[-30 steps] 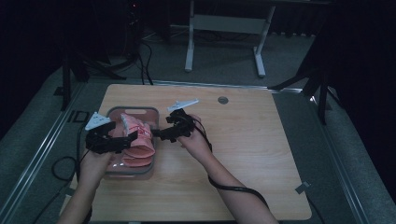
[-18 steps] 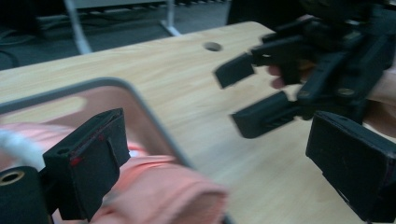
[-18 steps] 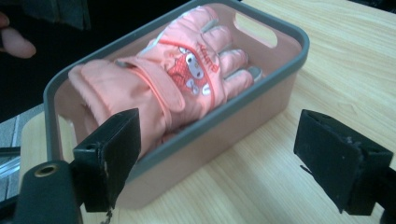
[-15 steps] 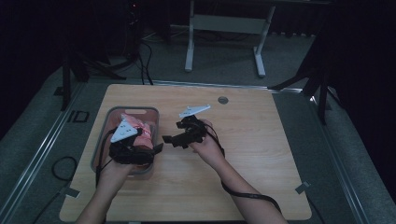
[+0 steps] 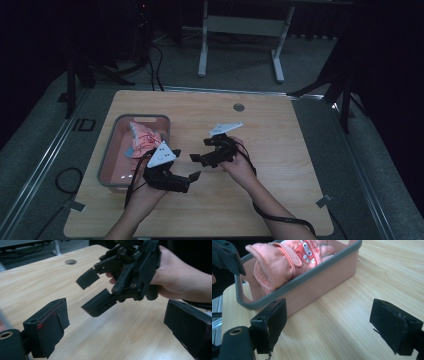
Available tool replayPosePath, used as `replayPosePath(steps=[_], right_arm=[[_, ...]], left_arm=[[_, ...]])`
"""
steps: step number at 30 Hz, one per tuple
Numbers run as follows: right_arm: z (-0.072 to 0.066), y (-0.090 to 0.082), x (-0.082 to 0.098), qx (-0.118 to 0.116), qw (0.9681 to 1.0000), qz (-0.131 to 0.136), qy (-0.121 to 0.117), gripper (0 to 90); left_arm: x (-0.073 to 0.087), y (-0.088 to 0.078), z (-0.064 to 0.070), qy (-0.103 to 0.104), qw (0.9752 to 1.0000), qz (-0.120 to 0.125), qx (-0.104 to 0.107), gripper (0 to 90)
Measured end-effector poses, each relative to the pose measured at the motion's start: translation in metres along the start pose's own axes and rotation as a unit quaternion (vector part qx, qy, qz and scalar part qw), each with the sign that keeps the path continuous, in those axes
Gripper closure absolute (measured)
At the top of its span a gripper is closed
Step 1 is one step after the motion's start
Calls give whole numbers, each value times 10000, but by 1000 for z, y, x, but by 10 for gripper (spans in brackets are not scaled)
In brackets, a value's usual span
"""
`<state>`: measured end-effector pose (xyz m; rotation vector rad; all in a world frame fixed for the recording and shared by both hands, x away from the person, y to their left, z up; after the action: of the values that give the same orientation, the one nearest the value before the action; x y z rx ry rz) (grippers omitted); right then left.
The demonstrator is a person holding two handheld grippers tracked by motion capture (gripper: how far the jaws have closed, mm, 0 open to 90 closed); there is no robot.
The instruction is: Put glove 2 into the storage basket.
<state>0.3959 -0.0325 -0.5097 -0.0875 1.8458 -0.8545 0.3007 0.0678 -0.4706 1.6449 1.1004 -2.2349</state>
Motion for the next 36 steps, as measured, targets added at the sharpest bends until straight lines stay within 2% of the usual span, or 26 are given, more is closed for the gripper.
replayPosePath(steps=[2, 5, 6, 7, 9, 12, 15, 16, 18, 22, 23, 34, 36], right_arm=[[2, -3, 7, -28, 10000, 11, 20, 139], [5, -6, 17, -39, 10000, -5, 3, 140], [7, -7, 20, -25, 10000, -16, 22, 140], [8, -8, 23, -8, 10000, -24, 32, 140], [10, -9, 26, -6, 10000, -33, 38, 140], [15, -13, 38, -29, 10000, -11, 25, 139], [16, -15, 45, -52, 10000, -33, -20, 140], [16, -15, 45, -52, 10000, -33, -20, 139], [17, -17, 58, -35, 9999, -46, -144, 137], [19, -18, 68, -38, 9998, -57, -166, 137], [20, -19, 77, -23, 9998, -52, -177, 138], [27, -23, 102, 57, 9997, 30, -227, 138], [28, -24, 105, 72, 9998, 15, -210, 138]], left_arm=[[1, 3, 3, 41, 10000, 13, 41, 58], [8, 16, 14, 172, 9996, -115, 182, 58], [8, 16, 14, 172, 9996, -115, 182, 58], [13, 23, 20, 268, 9992, -169, 256, 57], [14, 26, 22, 276, 9991, -164, 284, 58], [21, 36, 30, 200, 9985, -158, 484, 57], [22, 38, 32, 212, 9982, -148, 538, 57], [26, 44, 37, 257, 9976, -174, 625, 57], [28, 49, 41, 280, 9973, -166, 663, 57], [35, 56, 47, 272, 9963, -184, 800, 57], [40, 60, 51, 330, 9956, -265, 835, 57], [54, 77, 65, 454, 9931, -337, 1030, 57], [59, 81, 69, 532, 9924, -350, 1053, 57]])
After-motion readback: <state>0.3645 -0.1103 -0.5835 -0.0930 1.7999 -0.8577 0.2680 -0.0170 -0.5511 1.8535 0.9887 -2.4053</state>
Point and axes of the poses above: each handheld gripper's, and its own axes: y roughly forward along the jaws, x roughly out of its underside, z roughly to its right, the point moved 7 cm from there along y, roughly forward along the jaws, and after that the axes turned 3 degrees about x, right-handed, at the moved point
